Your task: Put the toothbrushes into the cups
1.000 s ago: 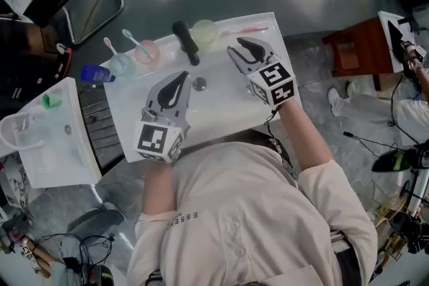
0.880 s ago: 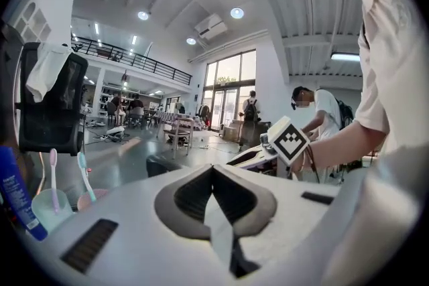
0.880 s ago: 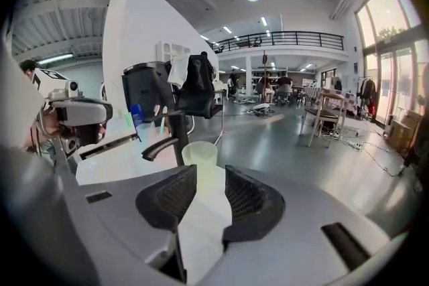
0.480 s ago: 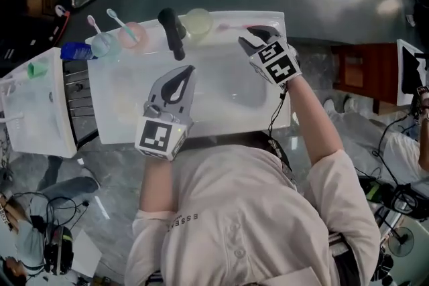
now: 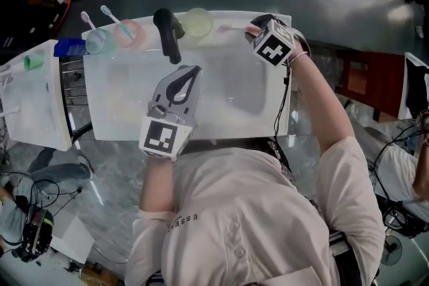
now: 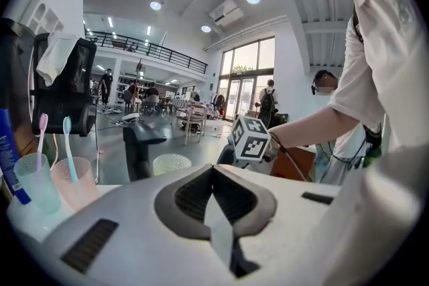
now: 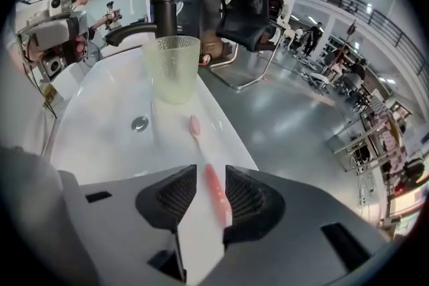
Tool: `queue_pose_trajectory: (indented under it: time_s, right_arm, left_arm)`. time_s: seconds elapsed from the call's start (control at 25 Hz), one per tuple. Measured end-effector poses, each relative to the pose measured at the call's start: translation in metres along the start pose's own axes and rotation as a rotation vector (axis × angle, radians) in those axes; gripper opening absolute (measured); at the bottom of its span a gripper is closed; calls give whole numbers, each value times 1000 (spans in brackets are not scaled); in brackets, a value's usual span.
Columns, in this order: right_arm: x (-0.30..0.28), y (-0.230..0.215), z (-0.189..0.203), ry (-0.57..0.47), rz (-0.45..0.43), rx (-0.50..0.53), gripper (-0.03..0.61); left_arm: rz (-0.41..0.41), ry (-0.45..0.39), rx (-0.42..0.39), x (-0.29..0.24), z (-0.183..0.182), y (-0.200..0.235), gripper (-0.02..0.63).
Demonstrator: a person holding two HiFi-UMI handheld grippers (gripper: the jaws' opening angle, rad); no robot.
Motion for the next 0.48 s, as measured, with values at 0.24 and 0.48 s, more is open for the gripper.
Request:
queue_pose_trajectory:
  time_s: [0.24,0.48]
  right_arm:
    - [-12,-1,-3,106,-80,75,143]
    - [-15,5,-4,133,-155,21,54]
  left_arm:
    - [-7,21,26,-4,-3,-2,2]
    - [4,16,18,-10,-6,-2,1]
Point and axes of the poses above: the fingertips, and each gripper's own axes: x backward along the fingers, y to its left, z out of its underside, the point moved 6 cm from there along x, backward along the fingers, and after that the axes turned 6 degrees about -x, right-handed, at the moved point
